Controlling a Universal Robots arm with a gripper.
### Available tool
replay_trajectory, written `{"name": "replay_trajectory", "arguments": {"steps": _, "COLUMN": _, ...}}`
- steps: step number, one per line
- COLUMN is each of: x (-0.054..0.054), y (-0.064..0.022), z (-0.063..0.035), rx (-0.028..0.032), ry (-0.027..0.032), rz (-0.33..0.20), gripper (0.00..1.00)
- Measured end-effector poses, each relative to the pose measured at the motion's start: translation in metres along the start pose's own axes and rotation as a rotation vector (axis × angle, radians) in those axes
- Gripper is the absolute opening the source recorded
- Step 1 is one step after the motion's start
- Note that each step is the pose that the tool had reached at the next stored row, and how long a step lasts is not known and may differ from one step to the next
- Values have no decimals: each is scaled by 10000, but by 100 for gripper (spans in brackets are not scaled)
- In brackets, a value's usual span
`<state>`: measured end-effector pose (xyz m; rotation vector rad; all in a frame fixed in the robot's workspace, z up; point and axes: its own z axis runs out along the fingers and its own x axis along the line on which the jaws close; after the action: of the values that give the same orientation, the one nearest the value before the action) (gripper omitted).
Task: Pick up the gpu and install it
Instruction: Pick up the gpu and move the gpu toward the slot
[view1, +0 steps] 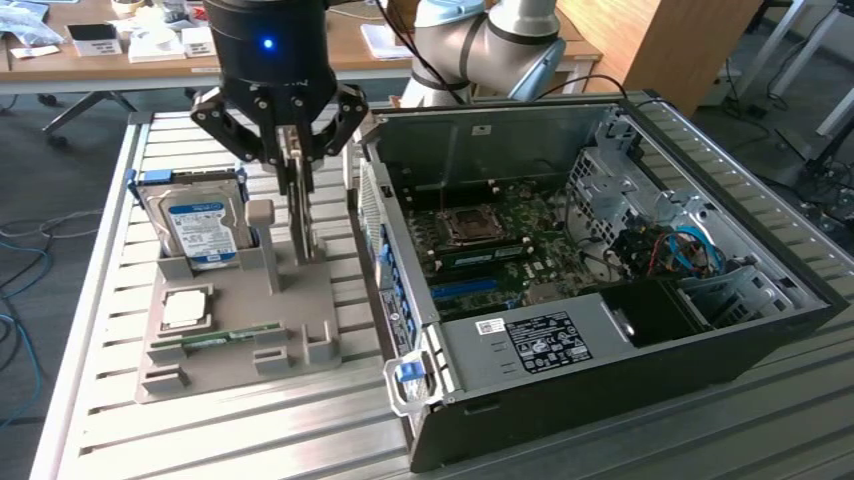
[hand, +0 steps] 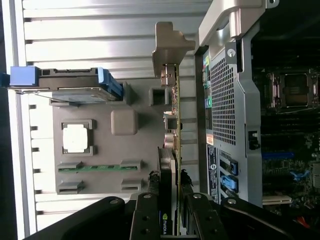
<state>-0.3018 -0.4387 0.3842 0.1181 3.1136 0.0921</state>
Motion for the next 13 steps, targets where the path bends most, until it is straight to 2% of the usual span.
{"name": "replay_trajectory", "arguments": {"steps": 13, "x": 0, "y": 1, "z": -26, "rx": -2, "ry": 1, "rz": 0, "gripper": 27}}
